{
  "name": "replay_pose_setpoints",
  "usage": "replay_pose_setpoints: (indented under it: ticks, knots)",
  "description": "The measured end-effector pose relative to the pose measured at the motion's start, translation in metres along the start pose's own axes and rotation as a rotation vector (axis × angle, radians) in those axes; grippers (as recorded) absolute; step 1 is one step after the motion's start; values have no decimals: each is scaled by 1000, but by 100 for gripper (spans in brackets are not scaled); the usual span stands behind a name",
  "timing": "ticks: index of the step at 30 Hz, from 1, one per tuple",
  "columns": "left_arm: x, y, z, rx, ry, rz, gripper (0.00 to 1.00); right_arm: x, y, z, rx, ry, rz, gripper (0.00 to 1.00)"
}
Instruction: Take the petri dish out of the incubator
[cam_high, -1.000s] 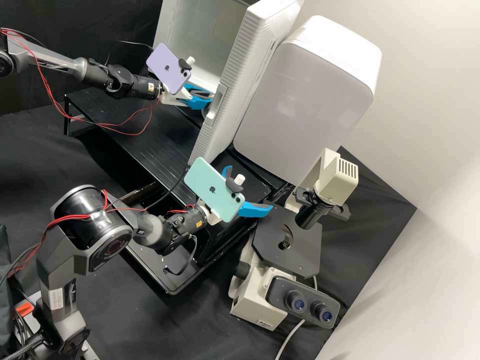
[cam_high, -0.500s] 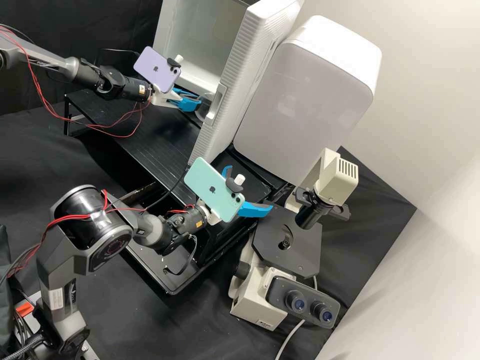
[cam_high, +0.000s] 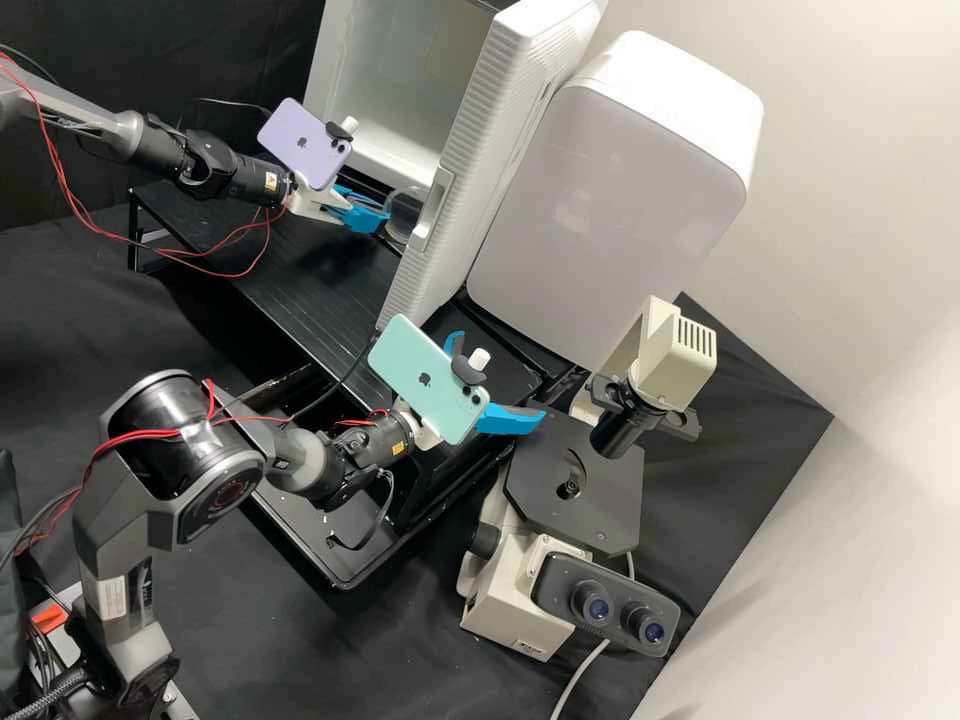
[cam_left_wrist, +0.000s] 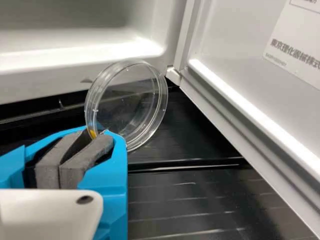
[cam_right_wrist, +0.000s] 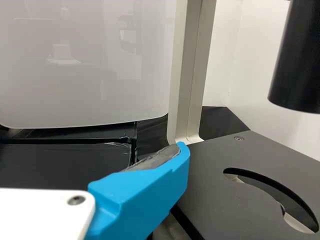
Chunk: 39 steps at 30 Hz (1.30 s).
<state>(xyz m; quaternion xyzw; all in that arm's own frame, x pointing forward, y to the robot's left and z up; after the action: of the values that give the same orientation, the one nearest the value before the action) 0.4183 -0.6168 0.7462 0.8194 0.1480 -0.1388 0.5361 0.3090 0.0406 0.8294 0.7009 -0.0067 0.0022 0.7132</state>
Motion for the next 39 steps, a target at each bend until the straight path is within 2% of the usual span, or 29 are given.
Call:
replay_pose_setpoints:
  ticks: [7,35,39]
  knots:
    - [-2,-9,-1,6,-12,-37,0,0,0,0,0,0,0,100]
    - [-4,-7,0,4,-20,-36,0,0,0,0,0,0,0,100]
    - [-3,-3,-7,-25,-9,-32,0,0,0,0,0,0,0,100]
